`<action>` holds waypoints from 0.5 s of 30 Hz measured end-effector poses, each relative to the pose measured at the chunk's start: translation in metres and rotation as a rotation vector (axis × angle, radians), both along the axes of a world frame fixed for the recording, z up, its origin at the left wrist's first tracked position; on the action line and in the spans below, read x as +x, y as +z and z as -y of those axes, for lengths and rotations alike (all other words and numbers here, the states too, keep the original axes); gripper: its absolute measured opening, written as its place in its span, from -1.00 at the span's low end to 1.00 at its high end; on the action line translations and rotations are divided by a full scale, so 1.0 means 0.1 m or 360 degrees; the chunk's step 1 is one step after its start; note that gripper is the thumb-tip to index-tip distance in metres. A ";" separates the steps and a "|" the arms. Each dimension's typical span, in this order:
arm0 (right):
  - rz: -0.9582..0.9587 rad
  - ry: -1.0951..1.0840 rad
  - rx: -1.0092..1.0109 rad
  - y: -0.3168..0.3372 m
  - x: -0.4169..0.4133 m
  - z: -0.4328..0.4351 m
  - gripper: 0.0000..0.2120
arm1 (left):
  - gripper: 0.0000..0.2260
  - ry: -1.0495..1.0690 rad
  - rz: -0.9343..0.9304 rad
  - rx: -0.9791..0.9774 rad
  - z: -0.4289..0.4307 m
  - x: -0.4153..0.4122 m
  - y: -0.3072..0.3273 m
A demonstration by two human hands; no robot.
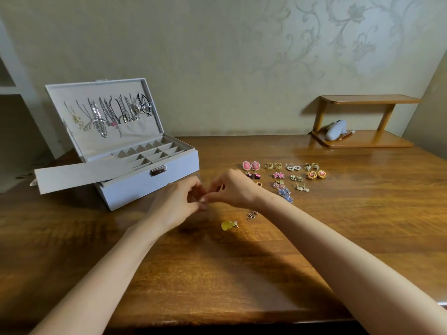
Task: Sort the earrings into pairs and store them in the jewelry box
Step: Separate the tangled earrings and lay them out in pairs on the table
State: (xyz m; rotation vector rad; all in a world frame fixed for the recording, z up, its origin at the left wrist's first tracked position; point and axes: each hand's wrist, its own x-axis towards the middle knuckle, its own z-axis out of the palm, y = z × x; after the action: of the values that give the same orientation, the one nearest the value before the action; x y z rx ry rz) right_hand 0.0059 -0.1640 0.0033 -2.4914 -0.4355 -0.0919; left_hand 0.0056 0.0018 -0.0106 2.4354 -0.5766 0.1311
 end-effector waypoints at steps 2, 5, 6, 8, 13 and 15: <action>0.0023 -0.0019 0.0025 -0.01 0.01 0.03 -0.74 | -0.86 0.0011 0.0086 -0.0018 0.04 0.01 -0.02; 0.0031 -0.0056 0.0032 0.02 0.00 0.15 -0.77 | -0.90 0.0043 0.0082 -0.0022 0.04 0.03 -0.04; 0.0008 -0.0035 -0.0005 0.03 -0.01 0.21 -0.79 | -0.91 0.0055 0.0071 -0.0021 0.04 0.04 -0.05; -0.0080 0.0040 -0.0127 0.06 -0.04 0.31 -0.83 | -0.92 0.0064 0.0049 -0.0015 0.04 0.04 -0.06; -0.0237 0.0098 -0.0469 0.07 -0.10 0.53 -0.84 | -0.88 0.0028 0.0002 -0.0008 0.11 0.03 -0.08; -0.0170 0.0063 -0.0578 0.06 -0.12 0.56 -0.81 | -0.87 -0.0003 -0.0015 -0.0018 0.13 0.03 -0.08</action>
State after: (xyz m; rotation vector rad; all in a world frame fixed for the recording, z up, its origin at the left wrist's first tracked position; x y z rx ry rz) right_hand -0.0065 -0.2200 0.0089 -2.8238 -0.4921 0.1488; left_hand 0.0082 -0.0116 -0.0188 2.4229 -0.5728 0.1220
